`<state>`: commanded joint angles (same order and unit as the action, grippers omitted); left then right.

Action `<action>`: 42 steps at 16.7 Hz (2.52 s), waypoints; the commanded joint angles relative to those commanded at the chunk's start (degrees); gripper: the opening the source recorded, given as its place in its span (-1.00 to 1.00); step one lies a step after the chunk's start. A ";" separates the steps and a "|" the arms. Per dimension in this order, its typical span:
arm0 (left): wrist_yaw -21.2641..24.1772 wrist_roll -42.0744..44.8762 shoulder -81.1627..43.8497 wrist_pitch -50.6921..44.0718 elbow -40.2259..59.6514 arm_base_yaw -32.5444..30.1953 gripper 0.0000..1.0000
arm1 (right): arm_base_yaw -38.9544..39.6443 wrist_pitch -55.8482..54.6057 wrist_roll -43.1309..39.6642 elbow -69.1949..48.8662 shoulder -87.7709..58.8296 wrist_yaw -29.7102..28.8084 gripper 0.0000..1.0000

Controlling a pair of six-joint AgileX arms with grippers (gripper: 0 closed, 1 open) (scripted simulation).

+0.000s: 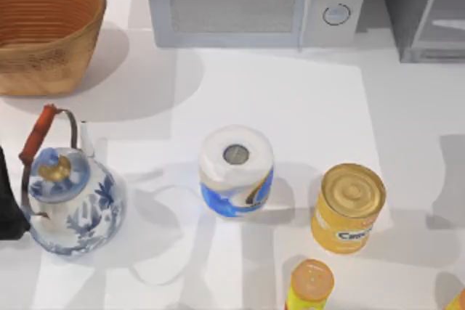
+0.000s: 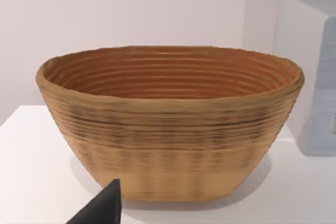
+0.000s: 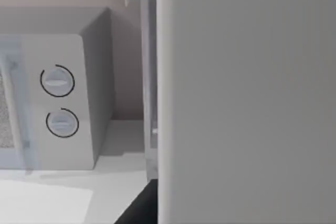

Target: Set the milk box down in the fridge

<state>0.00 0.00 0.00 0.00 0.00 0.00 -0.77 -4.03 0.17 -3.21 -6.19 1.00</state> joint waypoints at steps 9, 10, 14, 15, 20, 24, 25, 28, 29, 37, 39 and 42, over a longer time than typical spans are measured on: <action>0.00 0.00 0.00 0.00 0.00 0.00 1.00 | -6.04 -26.16 -0.21 -21.16 -47.40 6.01 -1.00; 0.00 0.00 0.00 0.00 0.00 0.00 1.00 | -6.79 -29.76 -0.24 -24.11 -54.82 6.82 -1.00; 0.00 0.00 0.00 0.00 0.00 0.00 1.00 | -9.74 -43.65 -0.22 -35.53 -83.08 9.85 -1.00; 0.00 0.00 0.00 0.00 0.00 0.00 1.00 | -10.45 -46.80 -0.18 -38.12 -89.11 10.50 -1.00; 0.00 0.00 0.00 0.00 0.00 0.00 1.00 | -13.61 -59.42 0.27 -48.45 -110.82 12.88 -1.00; 0.00 0.00 0.00 0.00 0.00 0.00 1.00 | -15.09 -64.32 0.68 -52.43 -117.96 13.62 -1.00; 0.00 0.00 0.00 0.00 0.00 0.00 1.00 | -15.21 -64.68 0.72 -52.71 -118.35 13.66 -1.00; 0.00 0.00 0.00 0.00 0.00 0.00 1.00 | -15.21 -64.70 0.72 -52.73 -118.37 13.66 -1.00; 0.00 0.00 0.00 0.00 0.00 0.00 1.00 | -15.21 -64.70 0.72 -52.73 -118.37 13.66 -1.00; 0.00 0.00 0.00 0.00 0.00 0.00 1.00 | -13.56 -56.83 0.88 -65.22 -124.22 12.47 -1.00; 0.00 0.00 0.00 0.00 0.00 0.00 1.00 | -13.17 -54.19 0.71 -73.43 -126.01 12.00 -1.00; 0.00 0.00 0.00 0.00 0.00 0.00 1.00 | -12.44 -47.87 0.70 -83.50 -129.44 11.45 -1.00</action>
<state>0.00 0.00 0.00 0.00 0.00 0.00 -13.21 -51.89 0.87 -86.71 -135.63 12.44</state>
